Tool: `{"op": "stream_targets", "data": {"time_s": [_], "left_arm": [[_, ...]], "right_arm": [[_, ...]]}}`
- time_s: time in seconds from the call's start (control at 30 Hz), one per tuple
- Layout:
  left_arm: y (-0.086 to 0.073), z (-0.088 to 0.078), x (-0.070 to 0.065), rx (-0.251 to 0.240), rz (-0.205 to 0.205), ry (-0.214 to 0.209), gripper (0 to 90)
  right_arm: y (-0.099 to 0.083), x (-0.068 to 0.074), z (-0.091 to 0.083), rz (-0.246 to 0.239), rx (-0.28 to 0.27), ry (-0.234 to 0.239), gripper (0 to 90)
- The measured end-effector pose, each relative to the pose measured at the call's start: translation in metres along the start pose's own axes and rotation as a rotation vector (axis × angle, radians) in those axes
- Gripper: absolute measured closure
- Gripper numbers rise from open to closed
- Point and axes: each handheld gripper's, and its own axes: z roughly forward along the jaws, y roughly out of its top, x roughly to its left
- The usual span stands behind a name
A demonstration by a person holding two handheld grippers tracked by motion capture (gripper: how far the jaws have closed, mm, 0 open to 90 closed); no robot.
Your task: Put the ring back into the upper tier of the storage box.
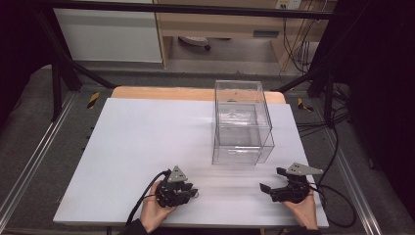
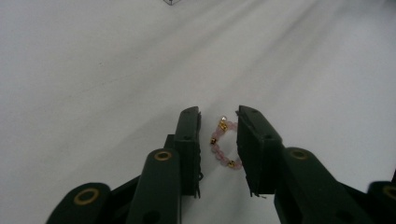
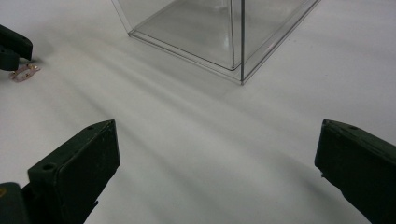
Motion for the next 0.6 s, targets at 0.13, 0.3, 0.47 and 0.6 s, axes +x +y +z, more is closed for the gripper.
{"op": "stream_targets", "data": {"time_s": [0.13, 0.3, 0.47, 0.6], "left_arm": [[-0.0014, 0.0012, -0.0016, -0.006, 0.0, 0.007, 75.5], [-0.0023, 0.0031, -0.0026, -0.004, -0.006, 0.022, 77.7], [-0.0027, 0.0034, -0.0041, -0.007, -0.01, 0.043, 81.0], [-0.0029, 0.0039, -0.0046, -0.009, -0.018, 0.045, 83.9]], "right_arm": [[0.0, 0.0, 0.0, 0.0, 0.0, -0.001, 0.5], [0.0, 0.0, 0.0, -0.001, 0.0, 0.0, 0.5], [0.0001, 0.0, 0.0001, 0.001, 0.001, 0.0, 0.5], [0.0001, -0.0002, 0.0, 0.0, 0.004, 0.001, 0.4]]}}
